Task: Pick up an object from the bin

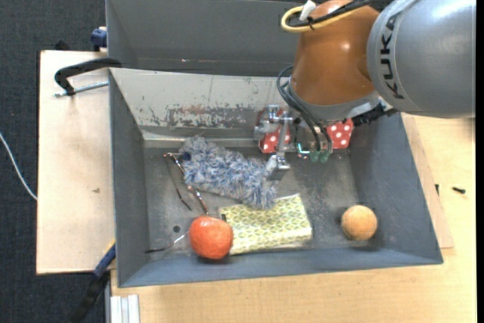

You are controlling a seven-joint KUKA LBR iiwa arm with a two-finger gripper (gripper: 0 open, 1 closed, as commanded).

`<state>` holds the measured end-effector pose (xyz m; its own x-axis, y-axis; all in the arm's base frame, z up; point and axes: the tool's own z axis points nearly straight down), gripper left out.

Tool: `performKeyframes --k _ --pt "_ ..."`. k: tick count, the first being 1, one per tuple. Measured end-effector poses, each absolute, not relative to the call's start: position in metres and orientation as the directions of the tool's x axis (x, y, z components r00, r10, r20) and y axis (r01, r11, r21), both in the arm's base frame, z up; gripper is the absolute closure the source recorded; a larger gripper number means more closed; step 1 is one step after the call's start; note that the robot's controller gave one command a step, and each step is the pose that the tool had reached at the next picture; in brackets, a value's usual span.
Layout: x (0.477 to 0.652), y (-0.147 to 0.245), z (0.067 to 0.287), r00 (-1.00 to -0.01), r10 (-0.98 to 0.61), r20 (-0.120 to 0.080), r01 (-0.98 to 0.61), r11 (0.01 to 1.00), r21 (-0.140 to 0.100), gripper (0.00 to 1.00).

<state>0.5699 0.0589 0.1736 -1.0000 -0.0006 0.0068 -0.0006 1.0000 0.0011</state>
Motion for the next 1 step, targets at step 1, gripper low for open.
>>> performKeyframes --k 1 --pt "0.5718 0.0586 0.1781 -1.0 0.0 -0.002 0.0 1.0 0.002 0.0"
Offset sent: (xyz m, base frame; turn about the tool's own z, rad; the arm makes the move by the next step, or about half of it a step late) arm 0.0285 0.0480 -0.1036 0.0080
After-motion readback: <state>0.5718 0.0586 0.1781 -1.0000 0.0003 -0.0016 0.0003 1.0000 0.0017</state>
